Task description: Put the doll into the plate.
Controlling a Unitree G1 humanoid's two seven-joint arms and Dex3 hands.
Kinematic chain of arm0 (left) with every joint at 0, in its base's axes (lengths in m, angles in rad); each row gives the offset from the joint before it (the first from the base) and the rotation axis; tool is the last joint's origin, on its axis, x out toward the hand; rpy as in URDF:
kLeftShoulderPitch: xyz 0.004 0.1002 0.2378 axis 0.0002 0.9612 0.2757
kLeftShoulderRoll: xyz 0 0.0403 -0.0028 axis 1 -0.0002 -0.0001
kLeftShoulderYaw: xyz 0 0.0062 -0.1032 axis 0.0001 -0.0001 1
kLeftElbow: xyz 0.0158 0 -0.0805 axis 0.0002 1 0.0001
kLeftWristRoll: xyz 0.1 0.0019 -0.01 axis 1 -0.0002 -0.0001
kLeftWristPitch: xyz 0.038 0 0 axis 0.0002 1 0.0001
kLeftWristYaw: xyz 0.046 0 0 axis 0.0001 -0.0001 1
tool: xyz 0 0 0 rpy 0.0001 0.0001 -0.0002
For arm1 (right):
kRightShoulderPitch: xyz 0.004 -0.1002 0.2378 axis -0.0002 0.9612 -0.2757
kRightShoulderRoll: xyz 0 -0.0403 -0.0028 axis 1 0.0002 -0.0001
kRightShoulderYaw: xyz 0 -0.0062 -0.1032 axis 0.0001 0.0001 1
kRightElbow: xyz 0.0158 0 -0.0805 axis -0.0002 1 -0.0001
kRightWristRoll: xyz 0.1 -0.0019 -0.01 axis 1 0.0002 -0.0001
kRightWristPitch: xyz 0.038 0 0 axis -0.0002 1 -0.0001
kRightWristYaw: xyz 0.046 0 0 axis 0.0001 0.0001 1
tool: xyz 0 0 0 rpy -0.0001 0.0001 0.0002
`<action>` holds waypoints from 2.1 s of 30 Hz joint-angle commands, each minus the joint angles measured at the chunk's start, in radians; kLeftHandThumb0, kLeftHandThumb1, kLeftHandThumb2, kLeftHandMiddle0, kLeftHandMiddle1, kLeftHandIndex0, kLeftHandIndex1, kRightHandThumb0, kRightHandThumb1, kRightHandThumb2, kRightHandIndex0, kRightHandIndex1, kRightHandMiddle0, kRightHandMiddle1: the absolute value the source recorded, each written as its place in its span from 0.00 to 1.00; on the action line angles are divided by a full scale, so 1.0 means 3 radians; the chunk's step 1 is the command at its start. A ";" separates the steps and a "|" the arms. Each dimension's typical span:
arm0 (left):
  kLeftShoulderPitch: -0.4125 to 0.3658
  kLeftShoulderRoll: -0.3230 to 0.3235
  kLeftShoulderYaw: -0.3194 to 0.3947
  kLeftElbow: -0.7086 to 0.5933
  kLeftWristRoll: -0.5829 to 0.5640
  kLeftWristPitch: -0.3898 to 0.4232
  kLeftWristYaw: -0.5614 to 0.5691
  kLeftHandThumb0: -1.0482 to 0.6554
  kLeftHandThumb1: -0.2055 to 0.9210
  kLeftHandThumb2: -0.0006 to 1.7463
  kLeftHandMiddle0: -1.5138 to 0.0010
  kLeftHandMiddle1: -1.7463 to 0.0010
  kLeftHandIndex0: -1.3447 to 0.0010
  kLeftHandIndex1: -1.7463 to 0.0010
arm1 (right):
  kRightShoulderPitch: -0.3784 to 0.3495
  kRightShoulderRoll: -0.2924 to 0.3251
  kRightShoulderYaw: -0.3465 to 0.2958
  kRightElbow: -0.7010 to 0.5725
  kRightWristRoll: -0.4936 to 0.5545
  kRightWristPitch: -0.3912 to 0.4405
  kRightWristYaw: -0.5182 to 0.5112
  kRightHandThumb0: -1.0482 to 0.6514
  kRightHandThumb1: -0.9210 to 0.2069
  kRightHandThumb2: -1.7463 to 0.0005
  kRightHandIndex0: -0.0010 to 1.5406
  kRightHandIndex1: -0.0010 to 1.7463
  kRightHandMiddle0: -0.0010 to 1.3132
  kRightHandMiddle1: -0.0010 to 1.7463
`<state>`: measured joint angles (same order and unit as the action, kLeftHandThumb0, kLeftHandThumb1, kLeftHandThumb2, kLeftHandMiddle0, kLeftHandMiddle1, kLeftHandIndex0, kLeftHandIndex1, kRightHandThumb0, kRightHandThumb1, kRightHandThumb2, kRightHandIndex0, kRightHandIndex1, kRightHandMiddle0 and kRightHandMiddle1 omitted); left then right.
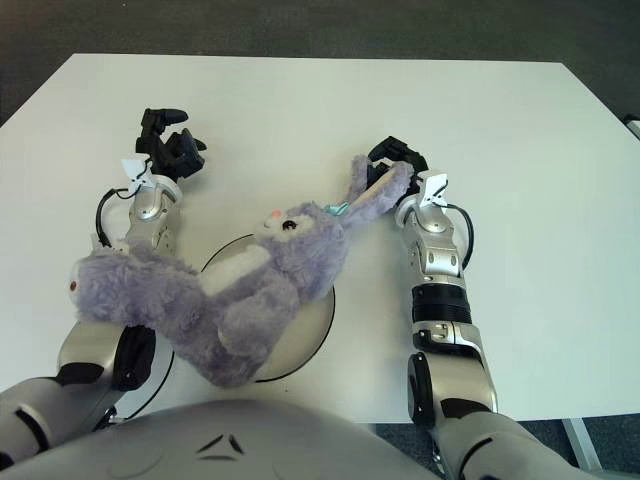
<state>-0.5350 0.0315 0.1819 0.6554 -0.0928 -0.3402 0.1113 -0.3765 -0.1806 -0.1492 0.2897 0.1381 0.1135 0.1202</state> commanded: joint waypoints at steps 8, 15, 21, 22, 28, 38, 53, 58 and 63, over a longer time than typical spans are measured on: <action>0.0244 -0.0052 -0.0060 -0.0372 0.0051 0.0043 0.0015 0.61 0.51 0.72 0.60 0.04 0.75 0.00 | 0.0251 0.0148 0.0062 -0.0270 -0.0134 0.0092 -0.0282 0.61 0.90 0.01 0.60 1.00 0.60 0.90; 0.0318 -0.0028 -0.0107 -0.0470 0.0158 0.0008 0.0041 0.61 0.52 0.70 0.60 0.06 0.75 0.00 | 0.0339 0.0246 0.0033 -0.0375 -0.0192 -0.0084 -0.0485 0.38 0.56 0.24 0.76 1.00 0.47 0.99; 0.0362 -0.0038 -0.0108 -0.0570 0.0182 0.0054 0.0044 0.61 0.54 0.69 0.60 0.07 0.75 0.00 | 0.0414 0.0320 0.0019 -0.0430 -0.0204 -0.0294 -0.0594 0.35 0.49 0.28 0.79 1.00 0.44 1.00; 0.0372 -0.0040 -0.0107 -0.0597 0.0174 0.0080 0.0038 0.61 0.54 0.69 0.60 0.07 0.75 0.00 | 0.0435 0.0343 0.0006 -0.0436 -0.0185 -0.0364 -0.0603 0.35 0.49 0.29 0.79 1.00 0.43 1.00; 0.0410 -0.0055 -0.0104 -0.0696 0.0137 0.0183 0.0011 0.61 0.54 0.69 0.61 0.05 0.76 0.00 | 0.0493 0.0412 -0.0042 -0.0437 -0.0091 -0.0562 -0.0580 0.35 0.46 0.30 0.79 1.00 0.42 1.00; 0.0443 -0.0046 -0.0108 -0.0787 0.0131 0.0280 -0.0009 0.61 0.51 0.72 0.60 0.03 0.76 0.00 | 0.0552 0.0537 -0.0157 -0.0641 0.0203 -0.0188 -0.0588 0.36 0.41 0.35 0.73 1.00 0.38 1.00; 0.0459 -0.0050 -0.0088 -0.0890 0.0025 0.0462 -0.0082 0.61 0.48 0.76 0.59 0.00 0.74 0.00 | 0.0518 0.0546 -0.0312 -0.0764 0.0328 0.0494 -0.0768 0.36 0.40 0.35 0.68 1.00 0.38 1.00; 0.0469 -0.0043 -0.0094 -0.0909 0.0019 0.0495 -0.0115 0.61 0.49 0.75 0.59 0.01 0.75 0.00 | 0.0495 0.0536 -0.0291 -0.0720 0.0194 0.0554 -0.0916 0.35 0.43 0.33 0.69 1.00 0.40 1.00; 0.0483 -0.0044 -0.0105 -0.0919 0.0016 0.0488 -0.0147 0.61 0.50 0.73 0.59 0.03 0.75 0.00 | 0.0462 0.0544 -0.0272 -0.0591 0.0027 0.0460 -0.1072 0.35 0.46 0.31 0.72 1.00 0.42 1.00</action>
<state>-0.4053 0.0133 0.1530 0.3894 -0.0846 -0.2026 0.0784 -0.2607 -0.0253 -0.2275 0.0659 0.1665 0.2326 -0.1730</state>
